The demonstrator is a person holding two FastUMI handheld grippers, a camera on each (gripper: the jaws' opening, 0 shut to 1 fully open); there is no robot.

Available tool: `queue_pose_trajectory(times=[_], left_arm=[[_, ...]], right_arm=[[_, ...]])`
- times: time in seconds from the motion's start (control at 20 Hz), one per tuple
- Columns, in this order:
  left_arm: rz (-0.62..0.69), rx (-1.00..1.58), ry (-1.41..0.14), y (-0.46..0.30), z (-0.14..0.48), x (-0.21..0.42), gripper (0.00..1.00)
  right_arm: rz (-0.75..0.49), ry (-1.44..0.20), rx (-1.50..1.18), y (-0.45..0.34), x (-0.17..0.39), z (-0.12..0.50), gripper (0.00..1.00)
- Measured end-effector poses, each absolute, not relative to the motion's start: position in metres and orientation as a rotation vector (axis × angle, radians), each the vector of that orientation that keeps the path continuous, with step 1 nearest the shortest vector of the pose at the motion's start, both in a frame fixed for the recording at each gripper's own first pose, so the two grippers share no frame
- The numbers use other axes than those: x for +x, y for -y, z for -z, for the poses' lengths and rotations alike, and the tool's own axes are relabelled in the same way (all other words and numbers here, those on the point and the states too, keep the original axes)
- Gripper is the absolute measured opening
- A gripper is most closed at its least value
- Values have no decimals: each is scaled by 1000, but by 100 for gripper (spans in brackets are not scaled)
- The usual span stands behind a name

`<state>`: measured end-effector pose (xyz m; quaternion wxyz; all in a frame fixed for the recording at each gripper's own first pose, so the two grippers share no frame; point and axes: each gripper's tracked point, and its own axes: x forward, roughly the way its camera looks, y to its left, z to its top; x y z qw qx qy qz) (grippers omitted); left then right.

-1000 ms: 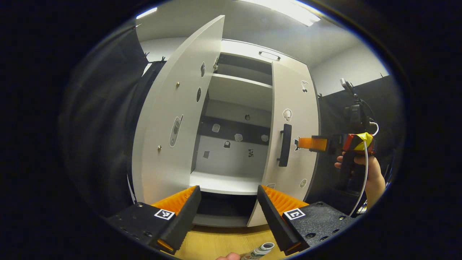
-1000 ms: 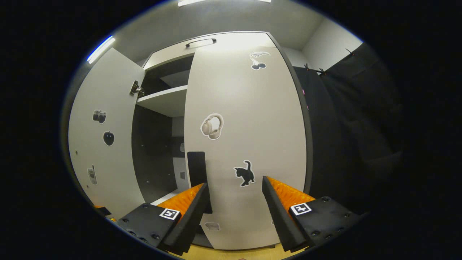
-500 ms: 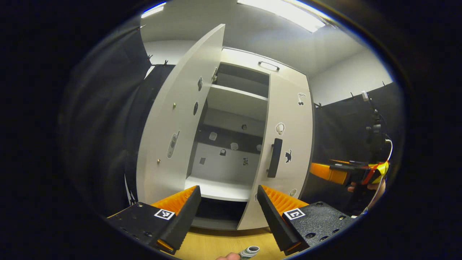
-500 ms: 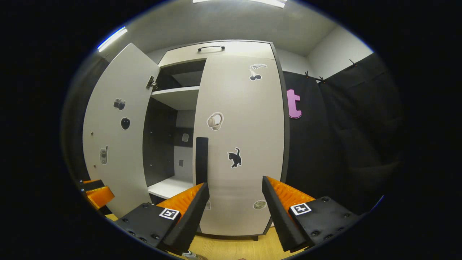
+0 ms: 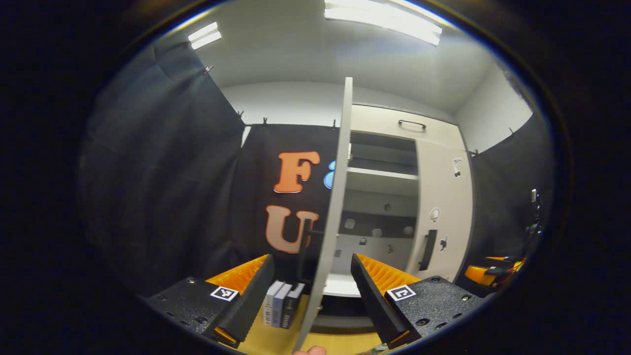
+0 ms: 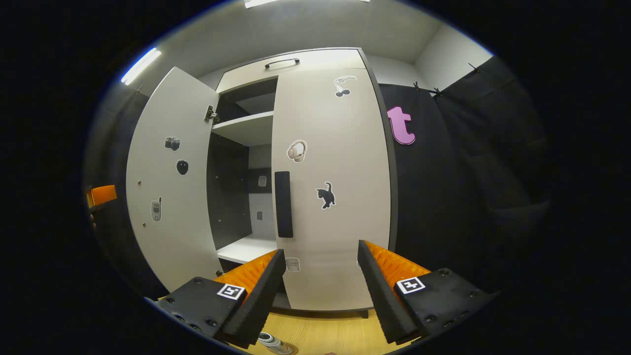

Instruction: Grasp the bottle in the cabinet with the left hand and place it on the coaster, then close the right door with the right hand and the left door with the left hand.

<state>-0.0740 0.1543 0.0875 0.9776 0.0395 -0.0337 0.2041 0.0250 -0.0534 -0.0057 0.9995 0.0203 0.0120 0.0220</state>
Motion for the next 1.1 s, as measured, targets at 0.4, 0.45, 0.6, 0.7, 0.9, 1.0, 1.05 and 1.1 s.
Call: queue_pose_trajectory(times=[0.4, 0.45, 0.6, 0.7, 0.9, 1.0, 1.05, 1.1], left_arm=[[-552, 49, 9, -247, -59, -60, 94], [-529, 36, 3, -246, -54, -57, 94], [-483, 13, -13, -242, -40, -40, 94], [-468, 9, -6, -240, -42, -24, 94], [-469, 31, 35, -238, -51, -17, 94], [-455, 42, 44, -232, -51, -16, 93], [-445, 48, 48, -230, -52, -16, 93], [-436, 49, 50, -228, -52, -14, 93]], right_arm=[[8, -21, 35, 66, 24, 6, 96], [23, -19, 28, 70, 22, 5, 96], [64, -18, 16, 79, 19, 3, 96], [84, -16, 11, 83, 17, 3, 88], [113, -23, 8, 89, 13, 5, 96], [118, -29, 13, 90, 14, 6, 96], [119, -31, 17, 90, 14, 7, 96], [119, -37, 22, 90, 15, 9, 96]])
